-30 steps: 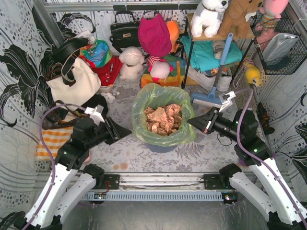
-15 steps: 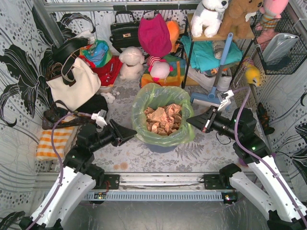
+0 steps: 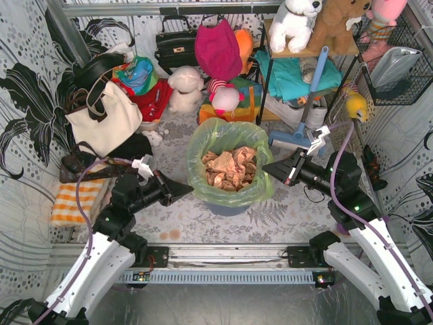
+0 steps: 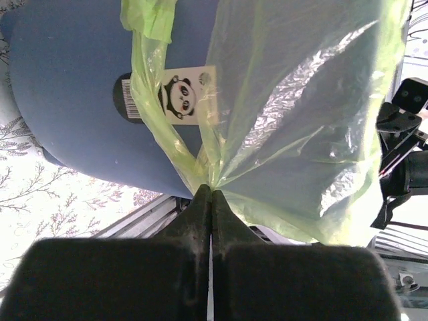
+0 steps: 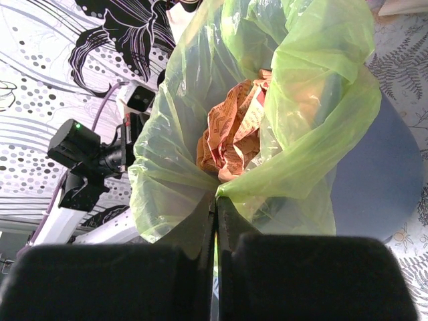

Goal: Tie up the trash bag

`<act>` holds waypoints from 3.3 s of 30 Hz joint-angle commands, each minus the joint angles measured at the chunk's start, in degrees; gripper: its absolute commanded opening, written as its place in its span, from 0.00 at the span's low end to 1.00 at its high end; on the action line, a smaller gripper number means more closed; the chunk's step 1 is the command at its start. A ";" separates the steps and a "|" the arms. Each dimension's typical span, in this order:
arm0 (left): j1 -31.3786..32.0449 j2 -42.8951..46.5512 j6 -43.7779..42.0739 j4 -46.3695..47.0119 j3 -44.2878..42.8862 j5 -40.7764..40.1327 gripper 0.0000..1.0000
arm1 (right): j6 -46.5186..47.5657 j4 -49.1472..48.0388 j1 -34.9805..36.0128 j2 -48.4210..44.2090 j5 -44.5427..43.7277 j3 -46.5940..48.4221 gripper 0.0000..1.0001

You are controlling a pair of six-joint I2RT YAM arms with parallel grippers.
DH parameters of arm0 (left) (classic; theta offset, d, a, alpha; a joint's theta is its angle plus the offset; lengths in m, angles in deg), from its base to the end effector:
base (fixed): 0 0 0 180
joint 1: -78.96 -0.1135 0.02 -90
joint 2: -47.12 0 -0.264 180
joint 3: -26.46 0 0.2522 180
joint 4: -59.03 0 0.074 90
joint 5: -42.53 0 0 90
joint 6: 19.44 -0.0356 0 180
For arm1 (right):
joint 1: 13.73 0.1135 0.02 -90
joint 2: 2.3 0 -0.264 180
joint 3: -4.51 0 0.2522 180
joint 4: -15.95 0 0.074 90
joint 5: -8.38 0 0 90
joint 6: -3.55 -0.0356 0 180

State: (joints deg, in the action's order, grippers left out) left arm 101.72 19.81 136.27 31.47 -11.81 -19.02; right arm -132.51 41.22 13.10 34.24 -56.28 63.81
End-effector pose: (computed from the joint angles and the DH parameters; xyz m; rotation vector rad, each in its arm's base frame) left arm 0.1169 -0.0675 0.2525 -0.3969 2.0858 -1.4638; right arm 0.1239 0.0797 0.3636 -0.0787 1.7821 1.3069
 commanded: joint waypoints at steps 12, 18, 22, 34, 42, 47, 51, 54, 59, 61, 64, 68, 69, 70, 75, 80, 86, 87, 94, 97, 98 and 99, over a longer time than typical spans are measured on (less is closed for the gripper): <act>0.15 -5.16 -15.34 -21.92 -22.05 7.96 0.00 | -0.60 1.44 0.01 -2.14 -1.00 4.07 0.00; 0.12 -7.29 -16.08 -21.87 -24.82 9.63 0.00 | -1.18 -1.20 0.05 -1.17 -1.34 7.59 0.00; 0.10 -7.64 -16.43 -28.73 -23.69 0.55 0.24 | -1.31 -2.02 0.06 -0.24 -0.48 6.92 0.00; 0.17 -1.19 -1.35 6.94 -2.87 5.07 0.70 | -2.14 -4.26 0.06 -0.89 0.41 2.83 0.00; 0.13 -4.92 -1.00 15.77 1.64 5.84 0.43 | -3.37 -4.92 0.06 -1.30 0.67 1.47 0.00; 0.13 -4.69 -2.59 12.46 0.38 7.97 0.05 | -3.48 -4.12 0.06 -1.65 0.76 1.80 0.00; 0.11 -3.32 -6.96 3.51 -5.01 9.77 0.00 | -3.44 -3.72 0.02 -1.80 0.56 2.55 0.00; 0.15 -3.31 -7.84 0.93 -8.17 12.13 0.00 | -3.45 -4.06 0.03 -1.88 -0.23 3.16 0.00; 0.13 -4.97 -9.41 -1.08 -13.34 16.04 0.00 | -3.80 -5.59 0.01 -0.96 -0.20 4.82 0.00; 0.09 -5.92 -9.89 -1.05 -15.06 17.95 0.00 | -3.44 -5.93 0.06 -0.34 -0.13 6.07 0.00; 0.06 -7.40 -10.09 -0.99 -17.42 20.69 0.00 | -2.69 -6.05 0.04 0.61 0.20 8.60 0.00; 0.08 -8.76 -10.54 -1.12 -19.80 22.33 0.00 | -2.68 -7.69 0.00 1.45 0.58 11.12 0.00; 0.09 -9.12 -10.81 -1.55 -20.21 22.21 0.00 | -2.94 -8.43 0.06 1.62 0.71 11.29 0.00; 0.10 -9.49 -11.21 -1.88 -20.46 21.95 0.00 | -3.28 -9.54 0.06 1.79 0.86 11.28 0.00; 0.04 -11.62 -12.52 -2.77 -21.15 20.44 0.00 | -4.54 -13.77 0.04 3.64 2.06 11.68 0.00; 0.09 -14.11 -13.38 -1.77 -24.93 20.35 0.00 | -3.97 -15.21 0.06 6.26 2.00 13.88 0.00; -0.02 -16.73 -14.50 -1.01 -28.47 19.12 0.00 | -1.97 -11.85 0.05 7.82 -3.09 15.50 0.00; -0.02 -17.20 -14.82 -1.05 -28.96 18.69 0.00 | -1.43 -10.29 0.01 8.04 -4.79 15.80 0.00; -0.61 -20.39 -19.65 -5.47 -33.59 11.82 0.00 | 1.40 -1.01 0.06 9.09 -17.29 16.99 0.00; -0.71 -21.06 -23.40 -10.01 -37.62 5.31 0.15 | 2.52 -0.61 0.06 8.43 -18.18 16.62 0.00; -0.70 -20.96 -24.32 -11.07 -38.87 2.55 0.24 | 2.75 -0.62 0.02 8.15 -18.02 16.51 0.00; -0.71 -20.81 -25.00 -11.84 -39.93 -0.40 0.31 | 2.89 -0.45 0.00 7.97 -17.85 16.58 0.00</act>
State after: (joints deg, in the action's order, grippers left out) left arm 101.35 -1.66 117.21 22.79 -46.37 -8.81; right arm -132.05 39.50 13.10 43.37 -70.79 79.03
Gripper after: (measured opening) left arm 0.201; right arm 0.003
